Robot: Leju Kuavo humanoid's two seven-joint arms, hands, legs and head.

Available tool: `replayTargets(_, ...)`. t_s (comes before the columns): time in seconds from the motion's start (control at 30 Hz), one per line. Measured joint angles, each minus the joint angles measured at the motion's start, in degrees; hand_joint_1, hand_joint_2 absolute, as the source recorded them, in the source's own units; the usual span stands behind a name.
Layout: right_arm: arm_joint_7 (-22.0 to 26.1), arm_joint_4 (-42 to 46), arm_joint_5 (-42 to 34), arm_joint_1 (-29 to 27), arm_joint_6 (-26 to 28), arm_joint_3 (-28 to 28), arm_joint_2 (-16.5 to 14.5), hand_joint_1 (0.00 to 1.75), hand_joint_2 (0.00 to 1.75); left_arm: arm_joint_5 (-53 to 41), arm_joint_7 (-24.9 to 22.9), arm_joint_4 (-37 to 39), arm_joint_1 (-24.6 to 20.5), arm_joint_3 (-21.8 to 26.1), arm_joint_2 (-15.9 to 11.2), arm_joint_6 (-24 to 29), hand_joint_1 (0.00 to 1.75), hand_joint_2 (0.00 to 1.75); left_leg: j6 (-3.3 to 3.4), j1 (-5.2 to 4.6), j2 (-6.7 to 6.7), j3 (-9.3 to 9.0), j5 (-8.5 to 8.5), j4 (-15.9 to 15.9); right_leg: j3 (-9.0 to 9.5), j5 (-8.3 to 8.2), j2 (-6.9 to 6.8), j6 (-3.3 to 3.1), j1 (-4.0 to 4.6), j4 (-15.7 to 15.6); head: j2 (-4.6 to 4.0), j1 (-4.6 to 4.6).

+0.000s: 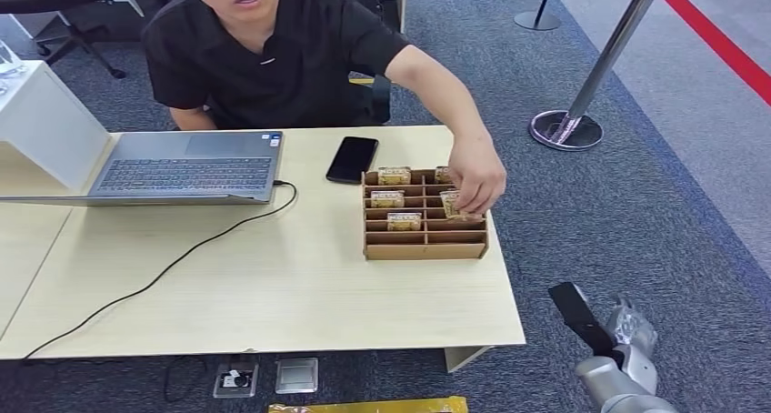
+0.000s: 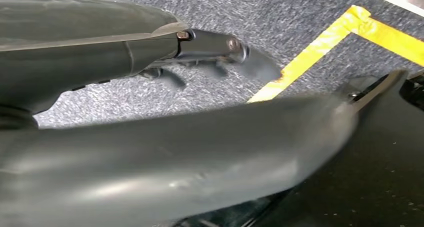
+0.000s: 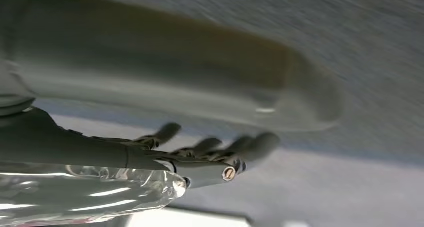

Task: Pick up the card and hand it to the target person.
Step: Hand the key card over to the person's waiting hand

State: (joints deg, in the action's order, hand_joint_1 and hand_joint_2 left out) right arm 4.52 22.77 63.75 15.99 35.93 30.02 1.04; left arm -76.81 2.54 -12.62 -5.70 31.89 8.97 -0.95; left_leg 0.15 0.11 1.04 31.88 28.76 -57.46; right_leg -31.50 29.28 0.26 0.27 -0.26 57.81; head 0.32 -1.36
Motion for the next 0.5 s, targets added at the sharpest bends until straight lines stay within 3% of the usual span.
replayTargets(0.03,-1.25,-0.98,0.15,-0.69,-1.11,0.49,0.05,1.75,1.75,0.00,0.10,0.01,-0.03,0.01,-0.01,-0.35,1.75,1.75,0.00,0.00,0.00,0.01,0.00,0.00,-0.01,0.00,0.00,0.00,0.00,0.00,0.01,-0.03)
replayTargets(0.3,-10.48,-6.16,-0.59,-5.25,-12.88,1.89,0.08,1.75,1.75,1.00,-0.02,-0.10,-0.87,-0.76,-0.66,-1.51,1.75,1.75,0.00,0.00,-0.01,0.01,0.00,0.02,0.02,0.00,0.01,-0.01,0.00,0.01,-0.01,0.04)
replayTargets(0.47,-10.87,-6.84,-6.25,-7.79,-16.07,0.63,0.05,1.75,1.75,7.76,-0.07,-0.32,-0.12,-2.87,-1.19,-1.54,1.75,1.75,0.00,0.00,-0.04,0.02,0.01,0.02,-0.01,0.01,0.04,-0.01,0.00,0.00,0.01,0.01)
replayTargets(0.5,-10.75,-6.89,-7.49,-8.15,-16.52,0.21,0.05,1.69,1.75,9.27,-0.07,-0.40,0.11,-3.37,-1.28,-1.52,1.57,1.75,0.00,0.00,-0.04,0.02,0.01,0.02,-0.01,0.01,0.03,-0.01,0.00,0.00,0.01,-0.02)
